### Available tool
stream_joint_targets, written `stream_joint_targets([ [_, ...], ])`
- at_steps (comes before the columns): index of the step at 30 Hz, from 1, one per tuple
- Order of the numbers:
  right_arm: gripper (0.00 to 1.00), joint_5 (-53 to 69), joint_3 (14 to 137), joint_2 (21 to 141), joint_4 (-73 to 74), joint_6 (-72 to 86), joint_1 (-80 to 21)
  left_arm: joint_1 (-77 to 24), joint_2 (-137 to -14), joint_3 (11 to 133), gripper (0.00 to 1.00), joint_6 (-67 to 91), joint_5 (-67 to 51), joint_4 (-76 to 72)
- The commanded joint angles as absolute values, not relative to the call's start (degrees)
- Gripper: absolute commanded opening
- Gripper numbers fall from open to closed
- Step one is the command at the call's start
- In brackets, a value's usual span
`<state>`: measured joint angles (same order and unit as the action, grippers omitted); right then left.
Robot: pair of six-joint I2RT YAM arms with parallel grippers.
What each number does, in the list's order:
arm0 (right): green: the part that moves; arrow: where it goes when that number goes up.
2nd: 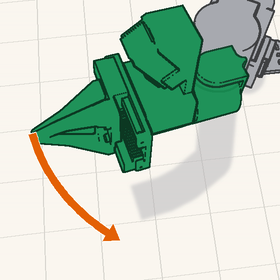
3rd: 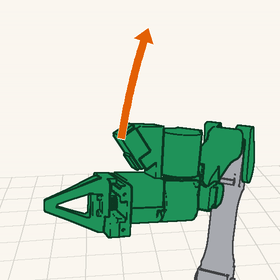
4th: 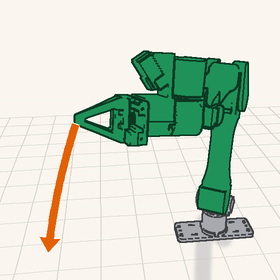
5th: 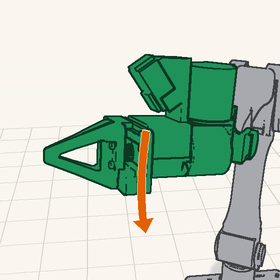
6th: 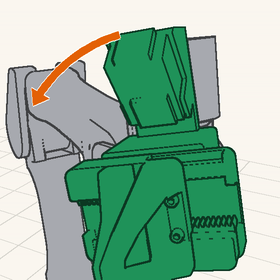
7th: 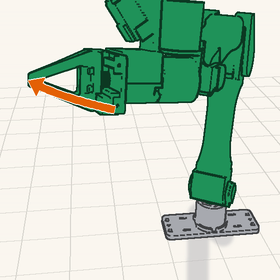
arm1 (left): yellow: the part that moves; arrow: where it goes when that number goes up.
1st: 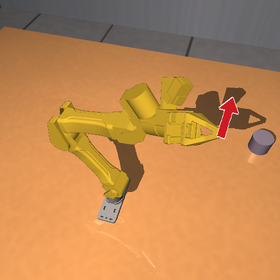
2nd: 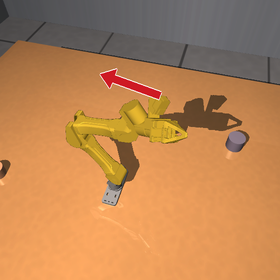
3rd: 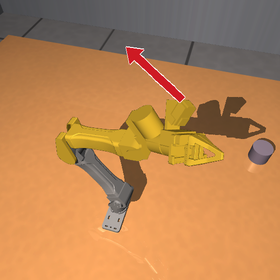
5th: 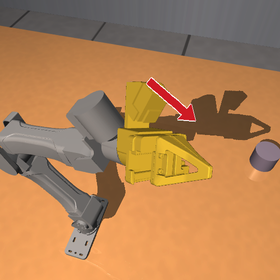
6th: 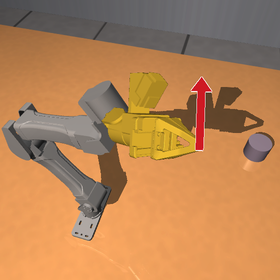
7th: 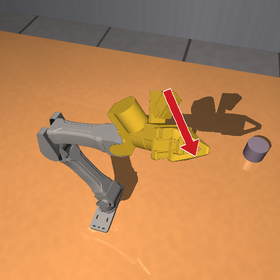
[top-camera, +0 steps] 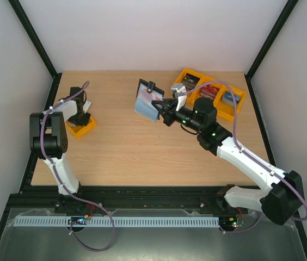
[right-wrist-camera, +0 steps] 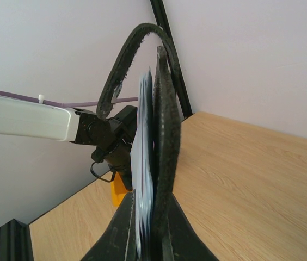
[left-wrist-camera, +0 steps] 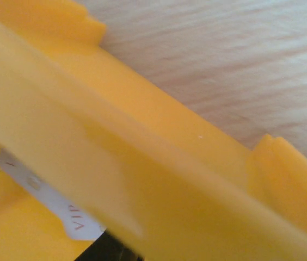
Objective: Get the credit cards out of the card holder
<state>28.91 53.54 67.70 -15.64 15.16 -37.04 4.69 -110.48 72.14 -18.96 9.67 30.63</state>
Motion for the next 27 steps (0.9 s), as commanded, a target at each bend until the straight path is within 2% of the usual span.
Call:
stream_joint_targets([
  [1,0.02,28.78,53.30,65.70,-17.23,13.90,-37.09,5.19,-114.52,69.88,0.14,-20.80,24.35,25.71],
  [11,0.02,28.76,53.08,65.04,-16.59,13.80,-37.09,5.09,-112.07,65.26,0.17,-23.65,32.07,12.94],
  [18,0.02,28.90,53.19,64.84,-16.62,13.78,-37.09,5.18,-110.46,64.86,0.19,-27.77,35.82,10.56],
  [21,0.02,29.15,53.36,64.85,-16.50,13.75,-37.09,5.18,-109.20,66.74,0.20,-27.07,30.81,13.77],
  [24,0.02,29.17,53.77,64.93,-16.07,13.71,-37.10,5.10,-105.73,68.07,0.24,-27.05,21.07,18.54],
  [27,0.02,29.17,54.18,65.04,-15.68,13.98,-37.09,5.01,-102.20,67.93,0.30,-27.52,16.56,21.56],
])
